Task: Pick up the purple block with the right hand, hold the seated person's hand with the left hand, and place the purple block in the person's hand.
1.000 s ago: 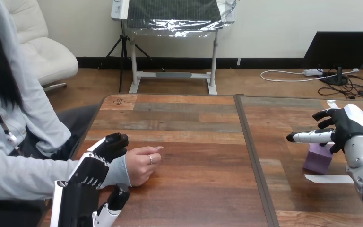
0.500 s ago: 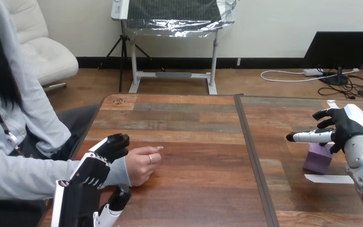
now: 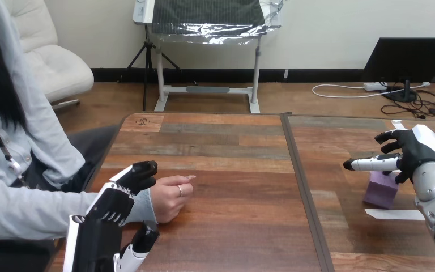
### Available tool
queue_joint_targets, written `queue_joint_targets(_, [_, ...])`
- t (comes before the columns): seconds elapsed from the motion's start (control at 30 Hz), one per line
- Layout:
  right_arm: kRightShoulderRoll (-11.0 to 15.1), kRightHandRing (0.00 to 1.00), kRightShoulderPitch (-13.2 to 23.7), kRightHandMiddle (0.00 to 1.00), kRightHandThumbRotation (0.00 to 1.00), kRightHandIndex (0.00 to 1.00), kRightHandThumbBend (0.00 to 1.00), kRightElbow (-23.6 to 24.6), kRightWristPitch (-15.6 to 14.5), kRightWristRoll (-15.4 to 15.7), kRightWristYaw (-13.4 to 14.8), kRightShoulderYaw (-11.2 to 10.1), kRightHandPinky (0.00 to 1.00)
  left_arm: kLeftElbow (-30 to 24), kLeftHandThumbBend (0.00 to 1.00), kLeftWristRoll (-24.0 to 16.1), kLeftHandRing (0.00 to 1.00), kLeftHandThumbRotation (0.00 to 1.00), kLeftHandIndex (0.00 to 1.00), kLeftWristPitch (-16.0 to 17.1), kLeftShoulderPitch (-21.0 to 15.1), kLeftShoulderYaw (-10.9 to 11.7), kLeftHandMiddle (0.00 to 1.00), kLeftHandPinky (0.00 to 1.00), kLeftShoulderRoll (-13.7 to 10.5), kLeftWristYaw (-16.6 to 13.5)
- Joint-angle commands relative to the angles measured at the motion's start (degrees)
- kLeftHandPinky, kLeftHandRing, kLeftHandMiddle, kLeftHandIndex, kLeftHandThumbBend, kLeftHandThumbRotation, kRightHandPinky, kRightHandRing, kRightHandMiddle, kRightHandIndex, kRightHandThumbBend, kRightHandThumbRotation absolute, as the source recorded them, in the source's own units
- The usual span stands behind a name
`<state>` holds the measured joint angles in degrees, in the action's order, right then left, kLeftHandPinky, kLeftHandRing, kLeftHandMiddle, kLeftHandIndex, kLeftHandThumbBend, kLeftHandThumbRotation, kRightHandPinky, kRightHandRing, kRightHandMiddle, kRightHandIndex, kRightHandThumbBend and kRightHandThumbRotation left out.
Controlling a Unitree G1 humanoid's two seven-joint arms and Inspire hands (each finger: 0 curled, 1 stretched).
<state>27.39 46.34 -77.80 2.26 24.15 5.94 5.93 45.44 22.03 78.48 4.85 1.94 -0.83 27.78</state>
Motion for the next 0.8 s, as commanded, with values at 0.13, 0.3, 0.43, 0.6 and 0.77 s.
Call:
queue_joint_targets(0.13, [-0.6,0.74,1.1,0.77,0.30,0.80,0.88,0.2,0.3,-0.7,-0.7,0.1,0.63,-0.8,0.75,0.6,0.82,0.61,0.75,-0.4,-3.3,-0.7,0.79,0.79,0.1,0.8])
queue_joint_targets(0.3, [-0.4,0.70,1.5,0.73,0.31,0.79,0.89,0.5,0.5,-1.0,-0.9,-0.2,0.59,-0.7,0.75,0.9,0.83,0.60,0.74,-0.4,-3.5,-0.8,0.80,0.79,0.2,1.1])
queue_joint_targets(0.43, [0.0,0.65,1.8,0.68,0.30,0.79,0.88,0.7,1.2,-1.7,-1.2,-0.6,0.54,-0.6,0.75,0.6,0.83,0.60,0.74,-0.4,-3.6,-0.6,0.80,0.80,0.2,1.1])
queue_joint_targets(0.6, [0.4,0.49,2.4,0.56,0.31,0.79,0.89,0.9,1.0,-2.2,-1.8,-0.7,0.39,-0.4,0.74,0.7,0.83,0.60,0.74,-0.3,-3.8,-0.5,0.80,0.79,0.4,1.2])
queue_joint_targets(0.77, [1.1,0.47,3.5,0.55,0.34,0.79,0.88,1.2,0.1,-2.2,-2.8,-0.4,0.36,-0.6,0.74,1.9,0.83,0.59,0.74,-1.2,-3.8,-1.0,0.80,0.79,0.3,2.1])
